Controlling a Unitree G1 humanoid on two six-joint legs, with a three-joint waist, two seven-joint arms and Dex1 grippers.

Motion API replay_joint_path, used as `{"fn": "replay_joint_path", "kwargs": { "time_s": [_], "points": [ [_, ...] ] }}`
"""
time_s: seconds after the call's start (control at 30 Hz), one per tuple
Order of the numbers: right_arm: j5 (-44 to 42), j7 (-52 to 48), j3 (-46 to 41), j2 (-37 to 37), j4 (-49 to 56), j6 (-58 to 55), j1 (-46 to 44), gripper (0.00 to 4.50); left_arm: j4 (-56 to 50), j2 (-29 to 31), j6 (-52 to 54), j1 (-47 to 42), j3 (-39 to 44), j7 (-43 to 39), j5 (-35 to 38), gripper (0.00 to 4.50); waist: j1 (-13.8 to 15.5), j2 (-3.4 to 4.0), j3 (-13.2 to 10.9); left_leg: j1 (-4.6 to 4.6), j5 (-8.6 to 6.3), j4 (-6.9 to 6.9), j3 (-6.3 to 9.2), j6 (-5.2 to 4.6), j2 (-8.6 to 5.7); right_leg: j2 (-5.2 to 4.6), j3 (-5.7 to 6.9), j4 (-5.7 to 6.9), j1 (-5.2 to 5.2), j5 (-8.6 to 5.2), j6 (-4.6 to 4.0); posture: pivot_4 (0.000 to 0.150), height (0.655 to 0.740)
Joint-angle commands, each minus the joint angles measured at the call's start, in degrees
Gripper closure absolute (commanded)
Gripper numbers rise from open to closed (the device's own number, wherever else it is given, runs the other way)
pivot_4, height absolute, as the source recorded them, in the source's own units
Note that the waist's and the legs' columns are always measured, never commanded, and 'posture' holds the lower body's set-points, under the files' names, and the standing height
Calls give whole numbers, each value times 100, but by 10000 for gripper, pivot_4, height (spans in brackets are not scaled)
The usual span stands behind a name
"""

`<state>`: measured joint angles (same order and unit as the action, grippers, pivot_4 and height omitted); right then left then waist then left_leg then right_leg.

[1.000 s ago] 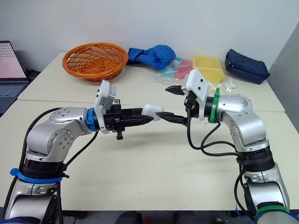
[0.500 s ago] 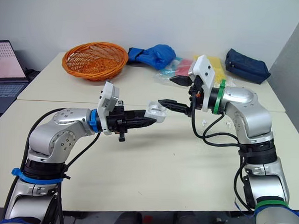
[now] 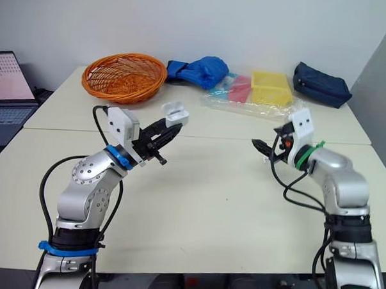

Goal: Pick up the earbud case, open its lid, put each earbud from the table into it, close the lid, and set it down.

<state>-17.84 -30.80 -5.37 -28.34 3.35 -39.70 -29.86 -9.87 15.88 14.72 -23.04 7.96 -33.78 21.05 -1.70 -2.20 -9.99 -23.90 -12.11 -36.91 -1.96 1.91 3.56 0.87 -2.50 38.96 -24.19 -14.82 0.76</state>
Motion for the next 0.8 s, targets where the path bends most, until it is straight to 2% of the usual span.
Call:
{"fn": "replay_joint_path", "kwargs": {
  "time_s": [0.03, 0.13, 0.23, 0.3, 0.4, 0.53, 0.6, 0.8],
  "points": [
    [511, 676, 155, 414, -189, 777, 293, 232, -401, -250, -280, 189, 152, 537, 28, 37229, -11, 0, 0, 0, 0, 1, 0, 0, 0, 1, 0, 1, 0, 0, 0, 1500, 7400],
    [896, 1170, 285, 835, -874, 1301, 345, 232, -337, -335, -448, 273, 140, 845, -155, 37229, -28, 1, 0, 13, 0, 1, 3, 0, 6, 14, 0, 9, 2, 6, -8, 1500, 7400],
    [1018, 1257, 337, 1040, -1350, 1638, 242, 232, -407, -267, -442, 265, 51, 854, -156, 37229, -14, 1, -1, 13, 4, -1, 8, -5, 6, 18, 5, 10, 2, 17, -14, 1500, 7400],
    [1226, 1683, 277, 1174, -1986, 1900, 99, 232, -435, -240, -415, 239, 70, 888, -111, 37229, -15, 1, -1, 13, 4, -5, 4, -5, 3, 16, 4, 5, 6, 21, -7, 1500, 7400],
    [1312, 1897, 234, 1323, -2698, 2337, -101, 232, -396, -188, -428, 193, 102, 910, -90, 37229, -21, 0, 0, 15, 4, -6, -11, -5, 1, 14, 3, -1, 5, 27, 2, 1500, 7400],
    [1228, 1977, 149, 1519, -3152, 2584, -308, 232, -389, -170, -445, 130, 124, 1011, -95, 37229, -20, 0, 0, 15, 4, -8, -14, -5, 1, 13, 0, -2, 6, 30, 8, 1500, 7400],
    [1222, 2005, 121, 1600, -3281, 2623, -379, 5454, -386, -161, -438, 107, 132, 1040, -88, 37229, -20, 0, 0, 16, 4, -7, -14, -5, 2, 14, 0, -1, 6, 31, 8, 1500, 7400],
    [1377, 2048, 290, 1714, -3159, 2587, -222, 25228, -421, -164, -425, 104, 140, 1102, -60, 37229, -17, 1, 1, 17, 5, -7, -9, -6, 3, 14, -2, 0, 8, 32, 6, 1500, 7400]
  ]
}}
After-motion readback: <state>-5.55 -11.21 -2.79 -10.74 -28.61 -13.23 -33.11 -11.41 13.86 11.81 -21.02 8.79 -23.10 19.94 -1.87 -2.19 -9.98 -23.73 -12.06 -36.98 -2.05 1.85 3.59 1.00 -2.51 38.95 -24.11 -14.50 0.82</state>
